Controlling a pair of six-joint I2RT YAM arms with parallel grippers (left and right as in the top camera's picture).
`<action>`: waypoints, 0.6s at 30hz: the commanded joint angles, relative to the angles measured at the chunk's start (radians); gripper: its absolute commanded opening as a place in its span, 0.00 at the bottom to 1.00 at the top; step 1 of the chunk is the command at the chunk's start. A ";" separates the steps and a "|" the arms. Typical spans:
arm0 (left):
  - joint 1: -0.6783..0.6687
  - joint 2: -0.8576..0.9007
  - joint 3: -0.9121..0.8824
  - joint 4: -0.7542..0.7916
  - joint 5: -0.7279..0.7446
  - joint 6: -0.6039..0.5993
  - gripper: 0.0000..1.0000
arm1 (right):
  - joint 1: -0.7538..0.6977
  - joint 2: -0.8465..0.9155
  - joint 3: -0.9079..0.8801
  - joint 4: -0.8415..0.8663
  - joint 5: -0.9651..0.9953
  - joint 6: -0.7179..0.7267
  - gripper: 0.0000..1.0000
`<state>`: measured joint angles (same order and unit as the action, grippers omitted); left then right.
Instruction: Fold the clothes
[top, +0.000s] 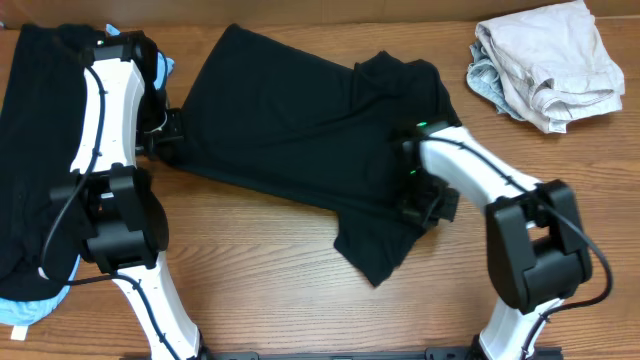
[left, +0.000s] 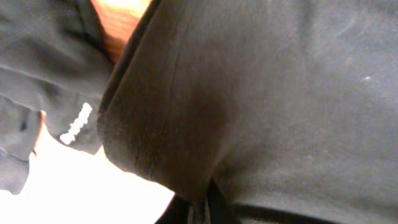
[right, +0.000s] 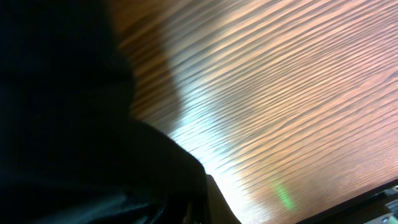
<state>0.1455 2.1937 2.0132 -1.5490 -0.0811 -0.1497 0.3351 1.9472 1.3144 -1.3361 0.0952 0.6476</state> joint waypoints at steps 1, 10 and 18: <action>0.008 0.003 -0.074 -0.013 -0.029 0.004 0.04 | -0.115 -0.034 -0.007 -0.012 0.011 -0.092 0.04; 0.006 0.003 -0.431 0.120 -0.011 -0.069 0.04 | -0.355 -0.075 -0.007 0.000 -0.064 -0.264 0.04; -0.001 0.003 -0.552 0.183 0.033 -0.094 0.04 | -0.502 -0.080 -0.004 0.029 -0.219 -0.394 0.09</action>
<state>0.1371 2.1956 1.4792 -1.3769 0.0326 -0.2157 -0.1158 1.9003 1.3144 -1.3209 -0.1375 0.3309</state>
